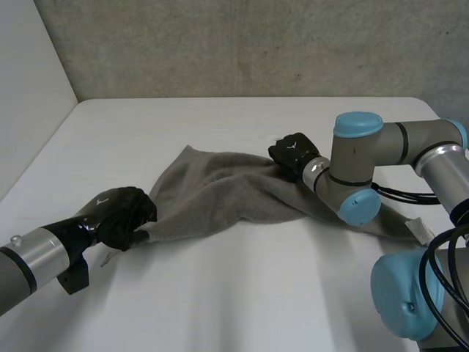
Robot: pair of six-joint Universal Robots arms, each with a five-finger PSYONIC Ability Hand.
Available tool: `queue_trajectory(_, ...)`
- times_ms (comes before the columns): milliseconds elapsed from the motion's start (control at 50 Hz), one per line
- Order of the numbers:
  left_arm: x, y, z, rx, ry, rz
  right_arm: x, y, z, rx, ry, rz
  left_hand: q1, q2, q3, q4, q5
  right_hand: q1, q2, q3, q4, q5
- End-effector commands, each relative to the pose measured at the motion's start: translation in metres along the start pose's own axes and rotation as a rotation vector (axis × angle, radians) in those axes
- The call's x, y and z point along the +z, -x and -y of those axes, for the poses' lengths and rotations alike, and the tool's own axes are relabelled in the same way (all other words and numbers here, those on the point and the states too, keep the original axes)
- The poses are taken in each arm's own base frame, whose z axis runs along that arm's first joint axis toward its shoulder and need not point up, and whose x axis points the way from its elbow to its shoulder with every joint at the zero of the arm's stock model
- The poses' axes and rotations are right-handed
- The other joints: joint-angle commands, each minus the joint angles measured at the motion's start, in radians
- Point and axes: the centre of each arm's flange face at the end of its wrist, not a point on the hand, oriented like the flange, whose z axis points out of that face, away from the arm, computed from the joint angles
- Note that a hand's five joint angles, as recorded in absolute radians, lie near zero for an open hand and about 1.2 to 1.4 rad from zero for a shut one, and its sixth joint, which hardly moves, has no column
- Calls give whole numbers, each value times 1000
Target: Fold the towel.
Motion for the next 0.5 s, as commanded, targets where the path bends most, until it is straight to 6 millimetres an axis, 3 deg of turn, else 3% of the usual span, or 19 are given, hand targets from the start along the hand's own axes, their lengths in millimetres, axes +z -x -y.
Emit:
queue_trajectory(20,0,1,1,3,-4,2,-7,-14,32,11,-73,-44,101,64,59,32,78,91,93,97,97,99)
queue_trajectory(60,1,1,2,4,-5,2,-16,-24,60,29,-124,-71,101,64,59,32,78,91,93,97,97,99)
queue_trajectory(120,1,1,3,6,-7,3,-22,-31,73,39,-148,-88,101,64,59,32,78,91,93,97,97,99)
queue_trajectory(160,1,4,5,9,-15,10,-38,-45,107,53,-208,-119,101,64,59,32,78,91,93,97,97,99)
queue_trajectory(180,1,4,5,9,-15,10,-39,-45,107,53,-209,-119,101,64,59,32,78,91,93,97,97,99)
queue_trajectory(220,1,10,10,9,-28,30,-59,-59,139,55,-263,-143,101,64,59,32,78,91,93,97,97,99)
queue_trajectory(240,1,10,10,9,-28,30,-59,-59,139,55,-264,-143,101,64,59,32,78,91,93,97,97,99)
queue_trajectory(280,0,14,14,13,-38,42,-85,-68,162,44,-258,-148,101,64,59,32,78,91,93,97,97,99)
queue_trajectory(300,-1,16,17,10,-43,49,-86,-68,162,44,-258,-148,101,64,59,32,78,91,93,97,97,99)
queue_trajectory(340,-1,19,23,18,-59,57,-117,-74,182,35,-232,-140,101,64,59,32,78,91,93,97,97,99)
queue_trajectory(400,-6,25,41,44,-108,83,-134,-77,195,31,-236,-145,101,64,59,32,78,91,93,97,97,99)
queue_trajectory(440,-15,33,62,64,-155,122,-169,-84,222,22,-267,-164,101,64,59,32,78,91,93,97,97,99)
queue_trajectory(460,-15,33,62,64,-156,122,-169,-84,222,22,-267,-164,101,64,59,32,78,91,93,97,97,99)
queue_trajectory(500,-22,40,89,71,-218,150,-203,-97,247,8,-320,-208,101,64,59,32,78,91,93,97,97,99)
